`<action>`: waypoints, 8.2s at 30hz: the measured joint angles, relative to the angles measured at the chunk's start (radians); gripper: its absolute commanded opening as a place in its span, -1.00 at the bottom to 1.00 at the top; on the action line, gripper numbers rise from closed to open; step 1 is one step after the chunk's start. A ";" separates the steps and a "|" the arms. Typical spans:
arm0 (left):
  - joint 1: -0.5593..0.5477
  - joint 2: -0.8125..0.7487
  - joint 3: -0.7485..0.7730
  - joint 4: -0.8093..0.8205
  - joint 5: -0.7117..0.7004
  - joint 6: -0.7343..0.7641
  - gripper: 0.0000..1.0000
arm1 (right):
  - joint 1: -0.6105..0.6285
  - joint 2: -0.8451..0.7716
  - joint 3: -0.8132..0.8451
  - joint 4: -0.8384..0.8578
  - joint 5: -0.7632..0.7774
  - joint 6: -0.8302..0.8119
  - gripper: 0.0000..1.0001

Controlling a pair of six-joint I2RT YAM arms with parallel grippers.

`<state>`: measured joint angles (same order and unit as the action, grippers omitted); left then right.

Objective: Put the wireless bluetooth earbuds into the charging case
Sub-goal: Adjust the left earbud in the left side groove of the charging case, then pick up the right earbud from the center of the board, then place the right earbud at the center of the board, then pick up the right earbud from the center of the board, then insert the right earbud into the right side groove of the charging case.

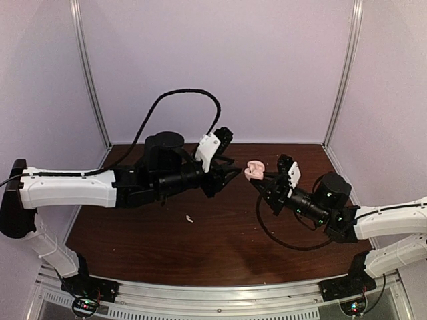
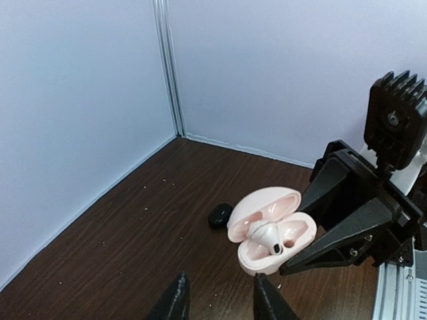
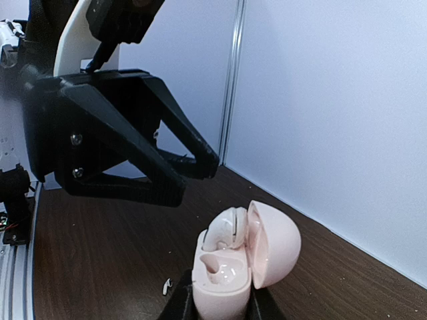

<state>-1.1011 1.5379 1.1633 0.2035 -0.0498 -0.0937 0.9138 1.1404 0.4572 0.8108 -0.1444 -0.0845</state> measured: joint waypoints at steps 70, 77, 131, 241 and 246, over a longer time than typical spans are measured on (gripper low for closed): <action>0.277 0.166 -0.175 -0.457 -0.037 -0.606 -0.24 | -0.141 -0.010 -0.057 -0.055 -0.377 0.113 -1.00; 0.278 0.235 -0.134 -0.478 -0.030 -0.611 -0.27 | -0.141 -0.011 -0.058 -0.055 -0.377 0.111 -1.00; 0.248 -0.005 -0.152 -0.307 -0.103 -0.336 -0.79 | -0.141 0.082 -0.058 -0.004 -0.353 0.137 -1.00; 0.113 -0.214 -0.074 -0.294 -0.171 -0.144 -0.95 | -0.139 0.183 0.048 0.071 -0.285 0.156 -1.00; 0.023 -0.212 -0.096 -0.117 -0.172 -0.054 -0.92 | -0.118 0.206 0.070 0.105 -0.282 0.154 -1.00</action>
<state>-1.0782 1.3262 1.0672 0.0864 -0.2214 -0.1478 0.7959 1.3468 0.5274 0.9161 -0.4263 0.0700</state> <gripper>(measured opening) 0.116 0.203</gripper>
